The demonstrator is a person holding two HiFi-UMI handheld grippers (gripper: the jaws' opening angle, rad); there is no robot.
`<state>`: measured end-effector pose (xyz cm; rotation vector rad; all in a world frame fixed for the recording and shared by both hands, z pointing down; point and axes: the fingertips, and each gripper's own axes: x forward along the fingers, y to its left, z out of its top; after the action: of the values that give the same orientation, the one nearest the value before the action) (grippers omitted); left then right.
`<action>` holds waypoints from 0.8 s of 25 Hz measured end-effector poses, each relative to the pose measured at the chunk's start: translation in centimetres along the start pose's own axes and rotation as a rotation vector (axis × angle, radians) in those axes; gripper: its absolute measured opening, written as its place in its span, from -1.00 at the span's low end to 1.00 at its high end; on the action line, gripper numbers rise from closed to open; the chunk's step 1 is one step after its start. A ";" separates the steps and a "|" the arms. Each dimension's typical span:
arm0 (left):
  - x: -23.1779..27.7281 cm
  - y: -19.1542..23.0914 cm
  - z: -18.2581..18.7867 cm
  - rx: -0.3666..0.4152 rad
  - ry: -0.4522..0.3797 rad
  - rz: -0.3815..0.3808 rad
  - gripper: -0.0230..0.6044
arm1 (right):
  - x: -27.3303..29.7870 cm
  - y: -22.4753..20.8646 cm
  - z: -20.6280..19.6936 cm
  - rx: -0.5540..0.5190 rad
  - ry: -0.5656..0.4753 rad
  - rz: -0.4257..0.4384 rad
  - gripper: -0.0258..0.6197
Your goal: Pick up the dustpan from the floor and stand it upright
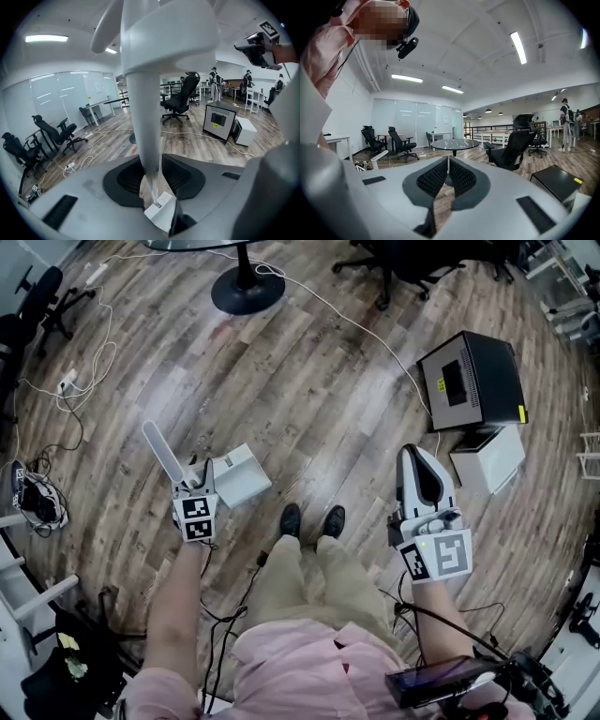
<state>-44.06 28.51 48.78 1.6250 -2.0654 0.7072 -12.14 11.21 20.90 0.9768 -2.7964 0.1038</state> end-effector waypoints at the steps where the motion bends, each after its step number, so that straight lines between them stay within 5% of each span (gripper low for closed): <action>1: -0.2 0.6 -0.3 -0.018 0.003 0.013 -0.55 | 0.2 0.2 0.2 -0.003 0.000 0.005 -0.88; 14: -1.4 1.0 -1.4 -0.053 0.007 0.021 -0.37 | 1.6 2.8 0.9 -0.018 0.001 0.060 -0.88; 20: -2.9 2.5 -3.7 -0.130 0.025 0.086 -0.35 | 1.8 3.8 1.3 -0.025 -0.006 0.077 -0.88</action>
<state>-45.78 33.50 49.59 1.4572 -2.1277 0.6046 -16.07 12.98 19.90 0.8651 -2.8337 0.0765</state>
